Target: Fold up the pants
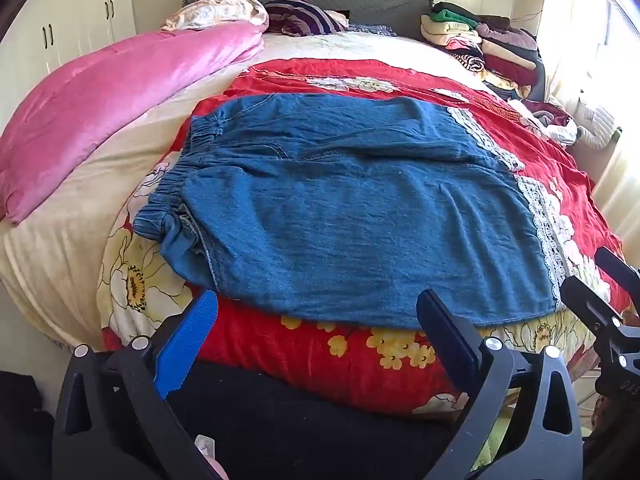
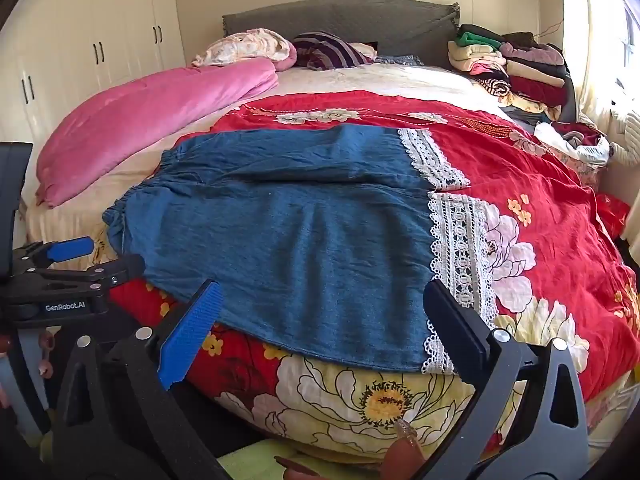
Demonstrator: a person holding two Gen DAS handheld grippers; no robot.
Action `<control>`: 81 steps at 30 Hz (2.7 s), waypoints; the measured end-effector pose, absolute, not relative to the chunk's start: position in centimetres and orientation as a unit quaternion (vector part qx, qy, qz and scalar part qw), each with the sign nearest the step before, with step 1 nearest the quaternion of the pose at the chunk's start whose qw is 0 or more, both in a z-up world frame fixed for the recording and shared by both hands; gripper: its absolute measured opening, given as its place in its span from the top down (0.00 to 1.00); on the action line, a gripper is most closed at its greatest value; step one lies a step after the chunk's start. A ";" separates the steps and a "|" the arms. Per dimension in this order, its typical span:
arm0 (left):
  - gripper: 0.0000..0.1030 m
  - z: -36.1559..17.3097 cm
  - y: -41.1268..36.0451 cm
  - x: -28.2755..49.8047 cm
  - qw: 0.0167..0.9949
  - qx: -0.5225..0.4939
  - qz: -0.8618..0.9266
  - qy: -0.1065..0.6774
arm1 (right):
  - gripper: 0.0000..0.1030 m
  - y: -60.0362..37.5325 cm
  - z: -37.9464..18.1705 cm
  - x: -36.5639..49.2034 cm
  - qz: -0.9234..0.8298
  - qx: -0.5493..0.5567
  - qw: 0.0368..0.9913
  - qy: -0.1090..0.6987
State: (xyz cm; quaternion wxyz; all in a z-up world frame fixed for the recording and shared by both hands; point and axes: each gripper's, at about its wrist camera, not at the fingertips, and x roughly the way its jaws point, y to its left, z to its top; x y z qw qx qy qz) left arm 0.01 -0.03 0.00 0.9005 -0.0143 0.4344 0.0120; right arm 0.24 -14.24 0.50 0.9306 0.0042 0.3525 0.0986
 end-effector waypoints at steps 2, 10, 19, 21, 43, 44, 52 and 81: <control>0.04 0.0 0.0 0.0 0.901 -0.015 0.012 0.434 | 0.08 -14.2 0.5 0.2 0.097 0.000 0.932 0.349; 0.04 0.1 0.0 -0.4 0.902 -0.018 0.012 0.432 | 0.08 -13.5 0.7 -0.1 0.095 0.001 0.933 0.347; 0.04 0.1 -0.1 -0.2 0.901 -0.015 0.011 0.433 | 0.08 -14.1 0.5 0.2 0.098 0.002 0.932 0.348; 0.04 0.2 -0.2 -0.2 0.901 -0.015 0.011 0.433 | 0.08 -14.0 0.4 0.2 0.098 0.001 0.932 0.348; 0.04 0.3 0.0 -0.2 0.900 -0.014 0.012 0.435 | 0.08 -14.0 0.3 0.4 0.097 -0.002 0.930 0.354; 0.04 0.3 0.0 -0.2 0.900 -0.014 0.012 0.435 | 0.08 -14.0 0.3 0.4 0.097 -0.003 0.930 0.354; 0.04 0.3 0.1 -0.1 0.901 -0.014 0.012 0.434 | 0.08 -14.0 0.3 0.4 0.097 -0.003 0.930 0.355; 0.04 2.5 2.4 3.5 0.909 -0.012 0.010 0.417 | 0.08 -14.2 2.8 5.6 0.118 -0.010 0.924 0.364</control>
